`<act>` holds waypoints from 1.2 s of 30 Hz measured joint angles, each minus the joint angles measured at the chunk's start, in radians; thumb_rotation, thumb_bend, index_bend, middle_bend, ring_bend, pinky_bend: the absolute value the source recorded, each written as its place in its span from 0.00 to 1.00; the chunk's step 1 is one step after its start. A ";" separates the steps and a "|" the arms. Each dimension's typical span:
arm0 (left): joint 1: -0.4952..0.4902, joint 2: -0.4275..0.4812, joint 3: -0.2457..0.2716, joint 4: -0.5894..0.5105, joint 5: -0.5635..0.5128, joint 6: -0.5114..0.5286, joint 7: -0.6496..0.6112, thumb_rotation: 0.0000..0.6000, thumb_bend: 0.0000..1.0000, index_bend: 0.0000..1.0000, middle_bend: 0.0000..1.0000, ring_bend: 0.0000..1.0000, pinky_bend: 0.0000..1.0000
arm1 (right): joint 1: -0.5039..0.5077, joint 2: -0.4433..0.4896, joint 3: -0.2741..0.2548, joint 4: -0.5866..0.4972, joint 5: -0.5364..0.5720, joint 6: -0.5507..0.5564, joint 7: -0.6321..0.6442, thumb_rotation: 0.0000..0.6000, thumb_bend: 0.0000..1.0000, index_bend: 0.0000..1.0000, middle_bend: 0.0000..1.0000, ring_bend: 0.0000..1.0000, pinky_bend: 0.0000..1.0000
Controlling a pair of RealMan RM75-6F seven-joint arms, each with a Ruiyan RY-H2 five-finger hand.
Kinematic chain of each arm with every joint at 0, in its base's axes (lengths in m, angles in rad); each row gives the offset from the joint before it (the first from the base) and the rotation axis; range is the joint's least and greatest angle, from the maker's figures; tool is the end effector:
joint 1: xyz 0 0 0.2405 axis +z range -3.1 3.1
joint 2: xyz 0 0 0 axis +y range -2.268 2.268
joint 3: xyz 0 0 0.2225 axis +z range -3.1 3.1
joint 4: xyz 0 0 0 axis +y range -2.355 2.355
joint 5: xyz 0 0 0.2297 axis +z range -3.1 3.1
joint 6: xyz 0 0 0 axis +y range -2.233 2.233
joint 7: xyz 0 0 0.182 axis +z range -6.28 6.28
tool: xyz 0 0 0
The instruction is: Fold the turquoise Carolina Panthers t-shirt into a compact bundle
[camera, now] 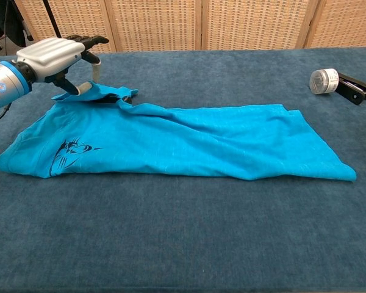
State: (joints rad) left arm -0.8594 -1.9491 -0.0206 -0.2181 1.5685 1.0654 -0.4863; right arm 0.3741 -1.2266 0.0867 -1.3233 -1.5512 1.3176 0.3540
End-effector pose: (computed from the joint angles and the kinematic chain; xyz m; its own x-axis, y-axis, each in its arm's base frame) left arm -0.1859 0.4617 -0.0168 0.5576 -0.0128 0.8300 0.7287 -0.4714 -0.4968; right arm -0.2629 -0.3165 0.1043 0.2577 -0.0531 0.9648 -0.9355 -0.2636 0.2353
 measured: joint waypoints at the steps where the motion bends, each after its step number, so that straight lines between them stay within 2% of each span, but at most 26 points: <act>1: -0.008 0.000 0.002 0.005 0.003 -0.003 0.006 1.00 0.43 0.67 0.00 0.00 0.00 | 0.000 0.000 0.001 0.001 0.002 -0.001 0.000 1.00 0.13 0.03 0.00 0.00 0.00; 19: -0.120 -0.016 0.032 0.091 0.024 -0.106 0.085 1.00 0.40 0.66 0.00 0.00 0.00 | 0.003 -0.002 0.010 0.019 0.025 -0.019 0.007 1.00 0.13 0.03 0.00 0.00 0.00; 20: -0.125 -0.016 0.033 0.093 0.025 -0.110 0.088 1.00 0.38 0.61 0.00 0.00 0.00 | 0.004 -0.003 0.010 0.020 0.026 -0.019 0.006 1.00 0.13 0.03 0.00 0.00 0.00; 21: -0.131 -0.017 0.035 0.096 0.026 -0.112 0.090 1.00 0.35 0.52 0.00 0.00 0.00 | 0.004 -0.003 0.011 0.020 0.027 -0.020 0.006 1.00 0.13 0.03 0.00 0.00 0.00; 22: -0.135 -0.017 0.036 0.098 0.027 -0.110 0.091 1.00 0.32 0.37 0.00 0.00 0.00 | 0.004 -0.003 0.011 0.021 0.028 -0.021 0.005 1.00 0.13 0.03 0.00 0.00 0.00; 23: -0.138 -0.018 0.037 0.100 0.027 -0.108 0.092 1.00 0.29 0.27 0.00 0.00 0.00 | 0.004 -0.003 0.011 0.022 0.029 -0.022 0.005 1.00 0.13 0.03 0.00 0.00 0.00; 24: -0.143 -0.020 0.037 0.102 0.027 -0.107 0.092 1.00 0.26 0.12 0.00 0.00 0.00 | 0.004 -0.003 0.012 0.022 0.030 -0.023 0.004 1.00 0.13 0.03 0.00 0.00 0.00; 26: -0.147 -0.023 0.036 0.105 0.025 -0.114 0.093 1.00 0.22 0.01 0.00 0.00 0.00 | 0.004 -0.004 0.012 0.023 0.032 -0.025 0.003 1.00 0.13 0.03 0.00 0.00 0.00; 30: -0.166 -0.035 0.021 0.117 0.007 -0.144 0.115 1.00 0.15 0.00 0.00 0.00 0.00 | 0.005 -0.004 0.012 0.024 0.032 -0.027 0.001 1.00 0.13 0.03 0.00 0.00 0.00; 36: -0.189 -0.047 -0.016 0.117 -0.034 -0.152 0.121 1.00 0.13 0.00 0.00 0.00 0.00 | 0.005 -0.004 0.012 0.025 0.035 -0.030 0.000 1.00 0.13 0.03 0.00 0.00 0.00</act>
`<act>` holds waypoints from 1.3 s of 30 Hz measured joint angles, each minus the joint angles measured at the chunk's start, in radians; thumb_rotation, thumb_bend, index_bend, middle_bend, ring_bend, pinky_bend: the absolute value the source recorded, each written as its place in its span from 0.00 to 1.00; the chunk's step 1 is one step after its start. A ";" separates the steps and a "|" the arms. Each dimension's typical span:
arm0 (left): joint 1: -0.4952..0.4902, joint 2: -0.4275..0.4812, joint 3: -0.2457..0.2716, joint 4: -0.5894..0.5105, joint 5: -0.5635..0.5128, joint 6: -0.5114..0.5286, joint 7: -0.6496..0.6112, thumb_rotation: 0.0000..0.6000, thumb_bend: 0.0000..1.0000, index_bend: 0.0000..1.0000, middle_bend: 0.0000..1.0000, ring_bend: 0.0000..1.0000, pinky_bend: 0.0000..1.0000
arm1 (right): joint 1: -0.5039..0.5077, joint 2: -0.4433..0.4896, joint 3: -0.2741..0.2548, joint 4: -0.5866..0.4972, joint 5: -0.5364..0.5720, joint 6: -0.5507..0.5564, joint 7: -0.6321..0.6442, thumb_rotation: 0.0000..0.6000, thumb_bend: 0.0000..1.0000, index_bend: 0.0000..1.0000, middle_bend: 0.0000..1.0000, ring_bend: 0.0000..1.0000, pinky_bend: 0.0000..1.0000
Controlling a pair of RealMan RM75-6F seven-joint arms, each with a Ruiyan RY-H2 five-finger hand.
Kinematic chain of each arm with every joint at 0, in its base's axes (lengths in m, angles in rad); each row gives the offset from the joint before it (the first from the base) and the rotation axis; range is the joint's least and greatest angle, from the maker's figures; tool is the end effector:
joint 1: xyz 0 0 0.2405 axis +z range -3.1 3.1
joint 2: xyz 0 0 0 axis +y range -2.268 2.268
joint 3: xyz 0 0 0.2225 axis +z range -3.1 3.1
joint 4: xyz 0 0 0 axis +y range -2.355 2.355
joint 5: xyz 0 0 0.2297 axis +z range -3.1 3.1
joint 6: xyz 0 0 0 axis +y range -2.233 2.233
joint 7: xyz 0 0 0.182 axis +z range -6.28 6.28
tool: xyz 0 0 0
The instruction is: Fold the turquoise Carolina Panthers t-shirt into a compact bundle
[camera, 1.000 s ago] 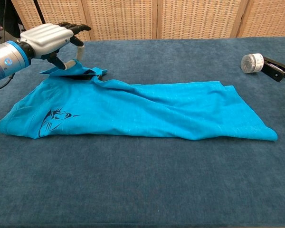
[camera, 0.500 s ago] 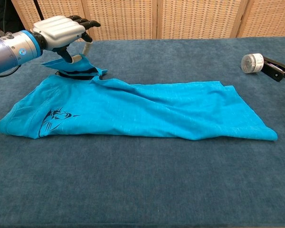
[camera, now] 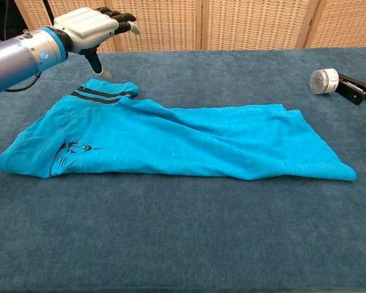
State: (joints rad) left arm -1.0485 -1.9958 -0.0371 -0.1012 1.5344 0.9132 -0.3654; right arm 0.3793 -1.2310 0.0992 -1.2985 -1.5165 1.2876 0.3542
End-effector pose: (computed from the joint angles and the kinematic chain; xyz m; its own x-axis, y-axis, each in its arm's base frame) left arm -0.1250 0.5077 -0.0131 0.6884 -0.1126 0.7166 0.5990 -0.4690 -0.6491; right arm -0.2720 -0.3239 0.1080 0.2667 -0.0511 0.9624 -0.9420 -0.2248 0.2491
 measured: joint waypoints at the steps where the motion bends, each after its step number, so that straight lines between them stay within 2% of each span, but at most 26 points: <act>1: 0.001 0.000 -0.003 -0.002 -0.003 0.003 -0.005 1.00 0.12 0.00 0.00 0.00 0.00 | 0.000 0.001 0.000 0.000 0.000 0.001 0.000 1.00 0.13 0.03 0.00 0.00 0.00; 10: 0.047 0.033 -0.026 -0.051 -0.030 0.073 -0.119 1.00 0.01 0.00 0.00 0.00 0.00 | -0.003 0.005 -0.001 -0.009 -0.009 0.010 0.000 1.00 0.13 0.03 0.00 0.00 0.00; 18: 0.122 0.138 -0.047 -0.184 -0.057 0.148 -0.167 1.00 0.00 0.00 0.00 0.00 0.00 | -0.006 0.009 -0.006 -0.020 -0.026 0.026 -0.012 1.00 0.10 0.03 0.00 0.00 0.00; 21: 0.157 0.205 -0.054 -0.295 -0.065 0.184 -0.155 1.00 0.00 0.00 0.00 0.00 0.00 | -0.007 0.009 -0.009 -0.023 -0.033 0.032 -0.021 1.00 0.05 0.04 0.00 0.00 0.00; 26: 0.221 0.329 -0.065 -0.523 -0.089 0.226 -0.092 1.00 0.00 0.00 0.00 0.00 0.00 | -0.008 0.002 -0.016 -0.027 -0.052 0.044 -0.055 1.00 0.05 0.06 0.00 0.00 0.00; 33: 0.339 0.542 -0.088 -0.951 -0.171 0.275 0.097 1.00 0.00 0.00 0.00 0.00 0.00 | -0.004 -0.018 -0.035 -0.032 -0.091 0.054 -0.131 1.00 0.03 0.06 0.00 0.00 0.00; 39: 0.460 0.699 -0.099 -1.245 -0.257 0.337 0.281 1.00 0.00 0.00 0.00 0.00 0.00 | 0.007 -0.031 -0.050 -0.046 -0.120 0.047 -0.192 1.00 0.03 0.07 0.00 0.00 0.00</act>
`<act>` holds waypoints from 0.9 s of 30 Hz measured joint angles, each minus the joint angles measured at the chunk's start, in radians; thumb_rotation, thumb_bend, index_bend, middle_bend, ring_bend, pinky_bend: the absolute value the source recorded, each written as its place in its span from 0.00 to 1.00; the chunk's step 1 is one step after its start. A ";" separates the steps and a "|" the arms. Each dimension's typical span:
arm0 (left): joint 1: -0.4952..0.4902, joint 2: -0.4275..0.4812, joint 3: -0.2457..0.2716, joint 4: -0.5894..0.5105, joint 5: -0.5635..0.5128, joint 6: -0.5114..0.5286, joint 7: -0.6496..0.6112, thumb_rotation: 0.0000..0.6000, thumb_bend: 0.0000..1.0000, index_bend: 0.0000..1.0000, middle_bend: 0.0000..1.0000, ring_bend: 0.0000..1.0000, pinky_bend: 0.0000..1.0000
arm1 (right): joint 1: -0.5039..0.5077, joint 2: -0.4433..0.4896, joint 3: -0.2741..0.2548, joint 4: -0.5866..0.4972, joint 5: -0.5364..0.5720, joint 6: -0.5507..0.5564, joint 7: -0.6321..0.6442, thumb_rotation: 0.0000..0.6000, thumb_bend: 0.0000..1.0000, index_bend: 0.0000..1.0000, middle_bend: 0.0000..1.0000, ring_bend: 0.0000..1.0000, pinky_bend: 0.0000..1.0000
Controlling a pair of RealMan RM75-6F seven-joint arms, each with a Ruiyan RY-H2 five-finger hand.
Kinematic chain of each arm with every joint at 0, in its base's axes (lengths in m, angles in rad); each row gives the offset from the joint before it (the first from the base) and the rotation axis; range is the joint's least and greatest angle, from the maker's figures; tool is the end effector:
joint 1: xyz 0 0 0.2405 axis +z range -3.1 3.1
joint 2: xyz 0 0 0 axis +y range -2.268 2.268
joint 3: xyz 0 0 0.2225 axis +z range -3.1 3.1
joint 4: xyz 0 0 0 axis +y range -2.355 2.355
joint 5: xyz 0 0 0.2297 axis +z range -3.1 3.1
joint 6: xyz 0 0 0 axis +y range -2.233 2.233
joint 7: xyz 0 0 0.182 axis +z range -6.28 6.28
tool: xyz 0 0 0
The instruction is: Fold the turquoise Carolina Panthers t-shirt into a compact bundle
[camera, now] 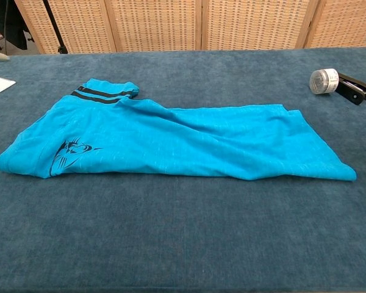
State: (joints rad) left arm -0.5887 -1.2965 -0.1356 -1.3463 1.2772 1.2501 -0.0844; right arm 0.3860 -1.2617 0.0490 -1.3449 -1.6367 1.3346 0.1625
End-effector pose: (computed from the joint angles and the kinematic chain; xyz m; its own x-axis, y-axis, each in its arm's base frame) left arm -0.2121 0.3823 0.0965 0.3372 -0.0521 0.9400 0.9152 -0.2157 -0.3403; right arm -0.2418 -0.3028 0.0765 0.4124 -0.0411 0.9101 -0.8517 -0.3719 0.3692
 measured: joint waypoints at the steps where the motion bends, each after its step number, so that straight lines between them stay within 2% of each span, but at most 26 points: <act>1: 0.020 0.018 0.000 -0.037 -0.014 0.015 0.031 1.00 0.00 0.00 0.00 0.00 0.00 | 0.005 -0.003 -0.003 -0.002 -0.008 -0.005 -0.017 1.00 0.03 0.07 0.00 0.00 0.00; 6: 0.137 0.104 0.001 -0.219 -0.094 0.111 0.157 1.00 0.00 0.00 0.00 0.00 0.00 | 0.024 -0.021 -0.017 -0.008 -0.031 -0.035 -0.104 1.00 0.04 0.08 0.00 0.00 0.00; 10: 0.210 0.163 0.003 -0.316 -0.141 0.171 0.199 1.00 0.01 0.00 0.00 0.00 0.00 | 0.039 -0.047 -0.028 -0.021 -0.041 -0.066 -0.185 1.00 0.05 0.09 0.00 0.00 0.00; 19: 0.303 0.249 -0.003 -0.406 -0.162 0.235 0.191 1.00 0.02 0.00 0.00 0.00 0.00 | 0.066 -0.128 -0.044 -0.043 -0.051 -0.131 -0.357 1.00 0.07 0.10 0.00 0.00 0.00; 27: 0.329 0.273 -0.015 -0.413 -0.124 0.224 0.144 1.00 0.03 0.00 0.00 0.00 0.00 | 0.099 -0.222 -0.056 0.036 -0.078 -0.162 -0.413 1.00 0.12 0.20 0.04 0.00 0.00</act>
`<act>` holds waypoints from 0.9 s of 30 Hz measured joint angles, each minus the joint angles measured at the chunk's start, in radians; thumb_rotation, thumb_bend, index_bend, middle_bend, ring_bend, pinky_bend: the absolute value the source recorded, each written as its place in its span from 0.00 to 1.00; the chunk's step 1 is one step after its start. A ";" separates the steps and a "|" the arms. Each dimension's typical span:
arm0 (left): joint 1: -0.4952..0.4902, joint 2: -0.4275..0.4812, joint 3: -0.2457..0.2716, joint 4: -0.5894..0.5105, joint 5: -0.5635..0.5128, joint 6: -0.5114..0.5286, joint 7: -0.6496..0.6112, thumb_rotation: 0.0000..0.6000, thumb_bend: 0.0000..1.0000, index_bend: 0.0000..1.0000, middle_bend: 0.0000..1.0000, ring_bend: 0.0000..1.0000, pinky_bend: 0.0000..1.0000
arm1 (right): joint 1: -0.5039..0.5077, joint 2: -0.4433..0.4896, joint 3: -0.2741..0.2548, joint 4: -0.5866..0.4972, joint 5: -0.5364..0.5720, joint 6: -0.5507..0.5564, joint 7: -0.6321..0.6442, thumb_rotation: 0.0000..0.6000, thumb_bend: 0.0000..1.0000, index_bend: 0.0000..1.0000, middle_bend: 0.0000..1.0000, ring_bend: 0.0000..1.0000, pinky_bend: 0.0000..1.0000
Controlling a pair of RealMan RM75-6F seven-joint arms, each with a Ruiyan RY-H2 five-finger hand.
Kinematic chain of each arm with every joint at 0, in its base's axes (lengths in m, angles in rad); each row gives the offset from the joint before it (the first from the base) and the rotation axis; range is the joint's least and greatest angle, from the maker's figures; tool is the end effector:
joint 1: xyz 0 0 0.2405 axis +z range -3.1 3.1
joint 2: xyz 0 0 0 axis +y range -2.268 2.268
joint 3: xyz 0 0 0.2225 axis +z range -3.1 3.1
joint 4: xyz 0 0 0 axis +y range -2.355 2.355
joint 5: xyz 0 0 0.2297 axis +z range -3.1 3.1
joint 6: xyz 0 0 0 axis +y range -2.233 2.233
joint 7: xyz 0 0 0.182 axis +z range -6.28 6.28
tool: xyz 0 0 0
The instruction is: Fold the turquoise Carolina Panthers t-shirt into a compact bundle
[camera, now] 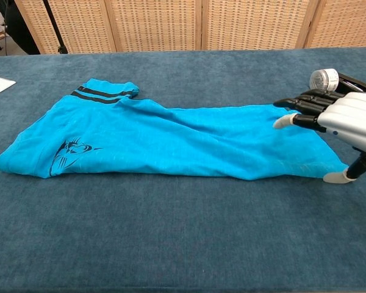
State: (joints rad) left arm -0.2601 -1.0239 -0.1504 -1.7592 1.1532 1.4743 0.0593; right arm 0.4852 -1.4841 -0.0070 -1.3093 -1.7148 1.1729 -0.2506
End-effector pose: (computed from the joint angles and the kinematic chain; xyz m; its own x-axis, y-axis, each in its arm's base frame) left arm -0.2680 0.2805 0.1741 0.3442 -0.1288 0.9300 0.9345 0.1426 -0.3261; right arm -0.1903 -0.2857 -0.0318 0.6774 -0.0288 0.7350 -0.6061 -0.5879 0.5357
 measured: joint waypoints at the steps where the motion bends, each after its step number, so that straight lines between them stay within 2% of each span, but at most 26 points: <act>1: 0.001 0.001 -0.002 0.001 0.000 -0.002 -0.002 1.00 0.03 0.00 0.00 0.00 0.00 | 0.006 -0.012 -0.001 0.017 -0.007 -0.001 -0.002 1.00 0.13 0.21 0.05 0.00 0.00; 8: 0.009 0.009 -0.013 0.005 0.003 -0.020 -0.021 1.00 0.03 0.00 0.00 0.00 0.00 | 0.028 -0.059 0.000 0.090 -0.020 -0.001 -0.015 1.00 0.13 0.24 0.07 0.00 0.00; 19: 0.015 0.011 -0.025 0.012 0.013 -0.049 -0.028 1.00 0.03 0.00 0.00 0.00 0.00 | 0.007 -0.055 -0.022 0.133 0.002 0.006 -0.054 1.00 0.13 0.24 0.07 0.00 0.00; 27: 0.017 0.007 -0.030 0.009 0.021 -0.059 -0.020 1.00 0.03 0.00 0.00 0.00 0.00 | -0.007 -0.053 -0.037 0.161 0.009 0.020 -0.021 1.00 0.13 0.24 0.07 0.00 0.00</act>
State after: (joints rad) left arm -0.2426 -1.0171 -0.1807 -1.7498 1.1744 1.4151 0.0396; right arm 0.4781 -1.5372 -0.0435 -1.1481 -1.7061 1.1925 -0.2716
